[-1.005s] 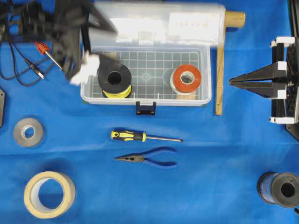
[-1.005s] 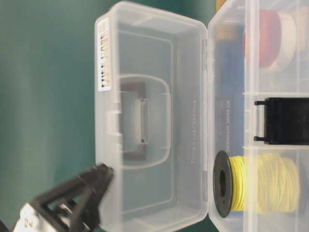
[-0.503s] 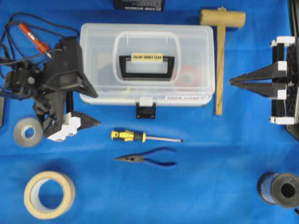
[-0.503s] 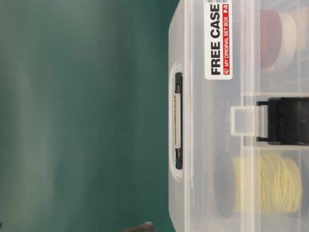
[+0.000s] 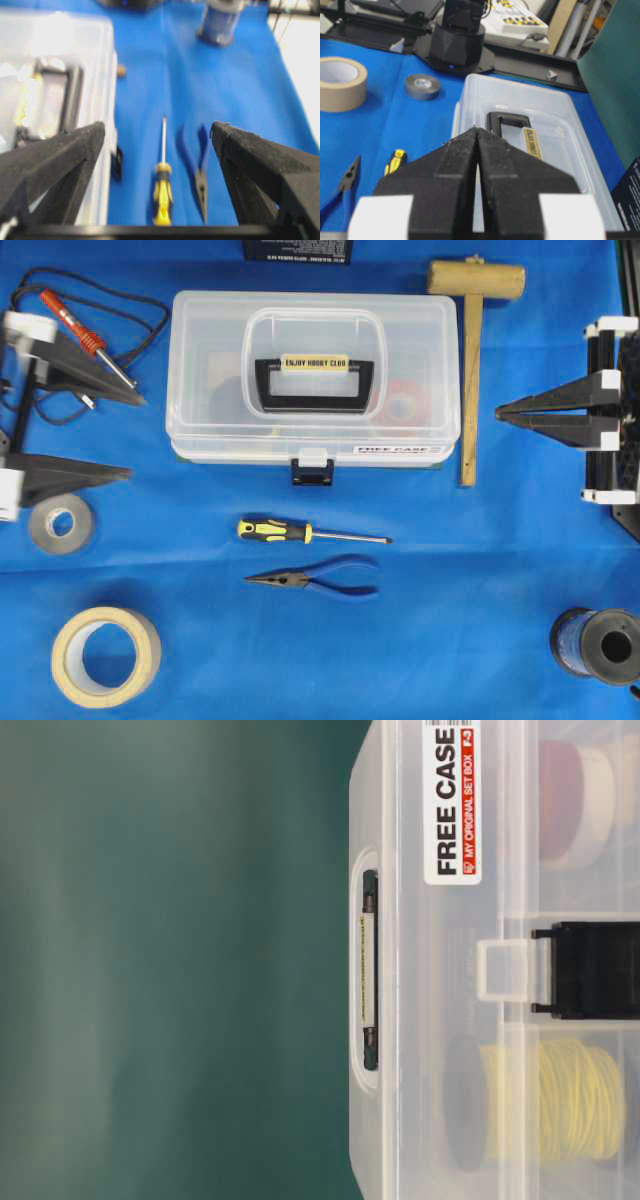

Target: Close the tool box with the left arm.

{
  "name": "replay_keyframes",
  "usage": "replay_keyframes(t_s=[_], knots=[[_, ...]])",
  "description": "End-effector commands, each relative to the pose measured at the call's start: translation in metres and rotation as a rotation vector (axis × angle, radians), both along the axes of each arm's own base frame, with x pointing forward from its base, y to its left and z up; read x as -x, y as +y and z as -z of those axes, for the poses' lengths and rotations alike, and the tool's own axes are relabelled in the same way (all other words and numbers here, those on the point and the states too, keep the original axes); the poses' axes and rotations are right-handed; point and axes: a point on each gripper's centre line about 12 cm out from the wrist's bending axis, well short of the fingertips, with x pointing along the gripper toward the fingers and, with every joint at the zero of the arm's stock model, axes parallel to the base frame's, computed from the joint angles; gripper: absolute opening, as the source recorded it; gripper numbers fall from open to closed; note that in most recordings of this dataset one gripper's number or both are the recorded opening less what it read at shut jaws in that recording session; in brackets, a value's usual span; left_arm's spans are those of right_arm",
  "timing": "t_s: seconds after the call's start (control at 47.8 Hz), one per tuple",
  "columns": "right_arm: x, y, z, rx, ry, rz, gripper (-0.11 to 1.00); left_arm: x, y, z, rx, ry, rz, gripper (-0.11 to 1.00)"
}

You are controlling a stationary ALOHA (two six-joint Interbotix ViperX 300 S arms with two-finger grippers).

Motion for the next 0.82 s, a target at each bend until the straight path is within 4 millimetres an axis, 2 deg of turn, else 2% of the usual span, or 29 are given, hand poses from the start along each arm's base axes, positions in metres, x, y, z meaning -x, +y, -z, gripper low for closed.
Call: replay_keyframes(t_s=[0.0, 0.126, 0.398, 0.628, 0.796], knots=[[-0.001, 0.0, -0.007, 0.004, -0.02, 0.001, 0.0, 0.013, 0.002, -0.002, -0.011, -0.081, -0.001, 0.92], [0.001, 0.0, -0.009, 0.004, -0.026, 0.001, 0.0, 0.032, 0.003, 0.016, -0.01, -0.13, -0.005, 0.92], [0.002, 0.0, -0.011, 0.007, -0.03, 0.0, 0.0, 0.063, 0.006, 0.075, 0.0, -0.16, -0.013, 0.92], [0.004, 0.0, -0.013, 0.013, -0.038, 0.0, 0.0, 0.074, 0.006, 0.108, 0.009, -0.147, -0.016, 0.92], [0.004, 0.0, -0.012, 0.013, -0.029, 0.0, 0.0, 0.076, 0.006, 0.122, 0.011, -0.17, -0.016, 0.92]])
